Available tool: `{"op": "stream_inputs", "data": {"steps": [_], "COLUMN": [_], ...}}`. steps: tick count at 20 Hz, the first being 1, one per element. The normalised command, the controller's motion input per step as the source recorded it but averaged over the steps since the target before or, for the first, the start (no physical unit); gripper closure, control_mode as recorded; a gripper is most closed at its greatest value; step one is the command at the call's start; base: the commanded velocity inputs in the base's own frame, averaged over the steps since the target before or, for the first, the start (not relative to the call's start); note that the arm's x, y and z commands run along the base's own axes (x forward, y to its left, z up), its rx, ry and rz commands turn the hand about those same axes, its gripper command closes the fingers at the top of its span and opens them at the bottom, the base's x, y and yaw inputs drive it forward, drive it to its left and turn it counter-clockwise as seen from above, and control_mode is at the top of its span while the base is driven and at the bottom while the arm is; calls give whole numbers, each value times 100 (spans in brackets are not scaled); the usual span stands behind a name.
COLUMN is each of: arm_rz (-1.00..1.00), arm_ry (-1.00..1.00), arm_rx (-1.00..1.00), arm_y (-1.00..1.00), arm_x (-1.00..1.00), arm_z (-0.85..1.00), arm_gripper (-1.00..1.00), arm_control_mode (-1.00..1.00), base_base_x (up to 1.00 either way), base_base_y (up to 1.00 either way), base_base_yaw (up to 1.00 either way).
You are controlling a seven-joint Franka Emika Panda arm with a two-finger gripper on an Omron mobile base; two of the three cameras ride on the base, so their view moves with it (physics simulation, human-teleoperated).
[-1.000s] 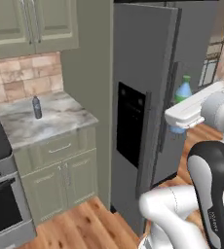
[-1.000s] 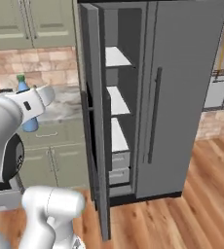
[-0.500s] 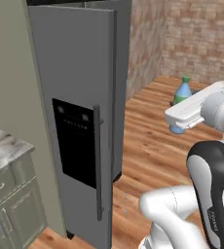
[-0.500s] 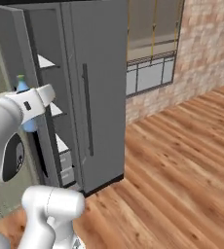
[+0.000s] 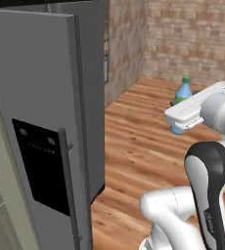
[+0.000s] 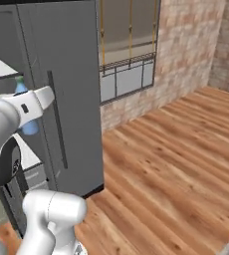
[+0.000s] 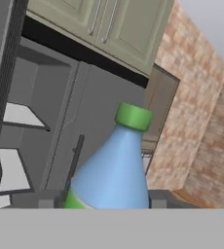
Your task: Take the bottled waters from the counter and place them in the freezer to freeze. Close the freezer door after placing the bottles.
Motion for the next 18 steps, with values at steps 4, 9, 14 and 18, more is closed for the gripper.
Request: {"op": "stream_inputs", "data": {"steps": [4, 9, 14, 18], "arm_rz": [0, 0, 0, 0], "arm_ry": [0, 0, 0, 0], "arm_rx": [0, 0, 0, 0], "arm_y": [0, 0, 0, 0], "arm_x": [0, 0, 0, 0], "arm_z": [0, 0, 0, 0], "arm_gripper": [100, 100, 100, 100], "arm_control_mode": [100, 100, 100, 100], "base_base_x": [71, 72, 58, 71], "base_base_y": [-66, -72, -47, -58], "base_base_yaw": [39, 61, 79, 72]}}
